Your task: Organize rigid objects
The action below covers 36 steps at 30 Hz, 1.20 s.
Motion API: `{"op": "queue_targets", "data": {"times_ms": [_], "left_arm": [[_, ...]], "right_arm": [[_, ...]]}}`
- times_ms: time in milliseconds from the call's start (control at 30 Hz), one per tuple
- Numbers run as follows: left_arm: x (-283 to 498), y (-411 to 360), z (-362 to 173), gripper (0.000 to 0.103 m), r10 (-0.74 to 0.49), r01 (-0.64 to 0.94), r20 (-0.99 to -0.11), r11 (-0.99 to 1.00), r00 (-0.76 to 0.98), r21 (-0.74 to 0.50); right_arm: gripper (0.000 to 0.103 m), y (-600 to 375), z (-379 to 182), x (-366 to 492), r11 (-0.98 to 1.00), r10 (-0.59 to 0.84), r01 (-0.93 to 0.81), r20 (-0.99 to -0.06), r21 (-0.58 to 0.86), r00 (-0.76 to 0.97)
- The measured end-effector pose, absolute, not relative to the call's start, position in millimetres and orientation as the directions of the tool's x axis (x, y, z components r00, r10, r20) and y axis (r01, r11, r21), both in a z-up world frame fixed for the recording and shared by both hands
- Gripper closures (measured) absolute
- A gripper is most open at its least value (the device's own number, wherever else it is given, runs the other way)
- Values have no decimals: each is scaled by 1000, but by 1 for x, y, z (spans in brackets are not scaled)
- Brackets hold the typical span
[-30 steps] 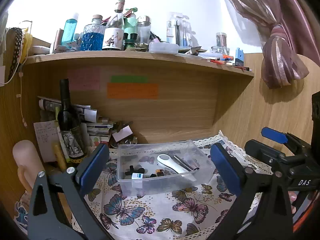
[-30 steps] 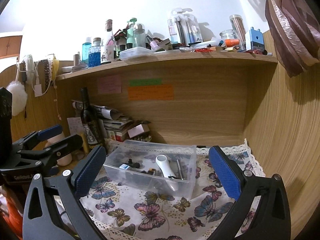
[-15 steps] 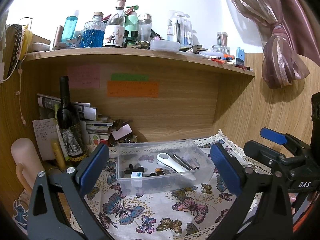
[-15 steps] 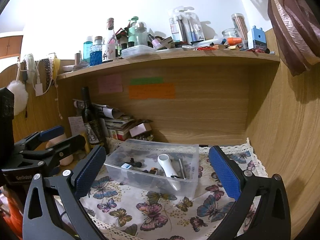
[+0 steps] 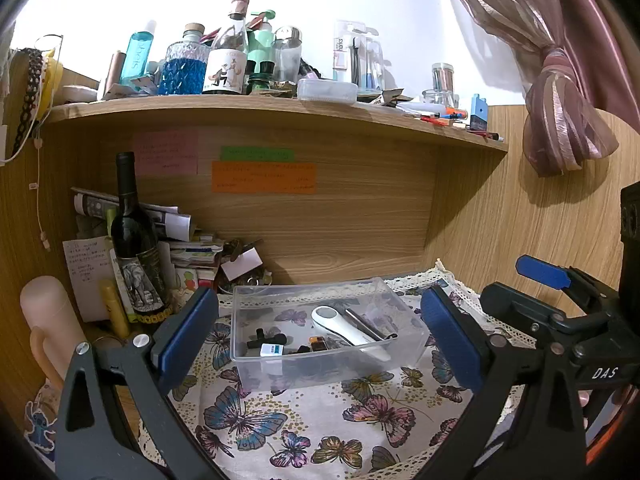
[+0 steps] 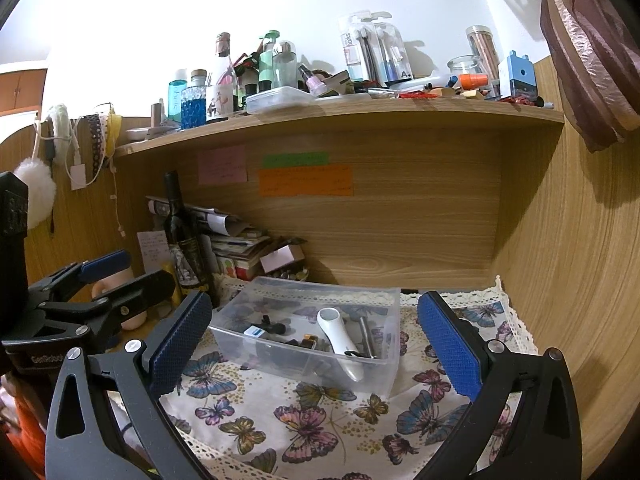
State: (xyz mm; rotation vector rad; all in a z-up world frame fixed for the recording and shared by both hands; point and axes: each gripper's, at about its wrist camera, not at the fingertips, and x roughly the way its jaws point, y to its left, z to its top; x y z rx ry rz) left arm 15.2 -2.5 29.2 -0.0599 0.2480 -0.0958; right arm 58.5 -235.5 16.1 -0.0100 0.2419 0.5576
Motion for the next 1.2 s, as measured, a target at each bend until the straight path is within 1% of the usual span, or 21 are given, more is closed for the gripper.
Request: {"op": "queue_targets", "data": {"times_ms": [533,633,733,867,1200], "left_arm": [[15,-2,30,0,-103,88,-241,993,965,-72],[15,-4,30,0,-85,73,-232,995,969,-60],[15,-5,30,0,-105,92,-242,994,965,-64],[15,-6,30,0,-97,85,-241,995,966,-60],[23,0,27,0,-122,99,-270,990,955,-99]], "right_arm": [[0,-235,16,59,845,529,-531,-228,56,817],[0,-235,16,61,844,531,-533,-230,60,815],[0,-236,15,62,843,534,-535,-232,63,813],[0,-235,15,63,842,535,-536,-233,61,812],[0,-237,14,67,844,531,-533,-239,61,813]]}}
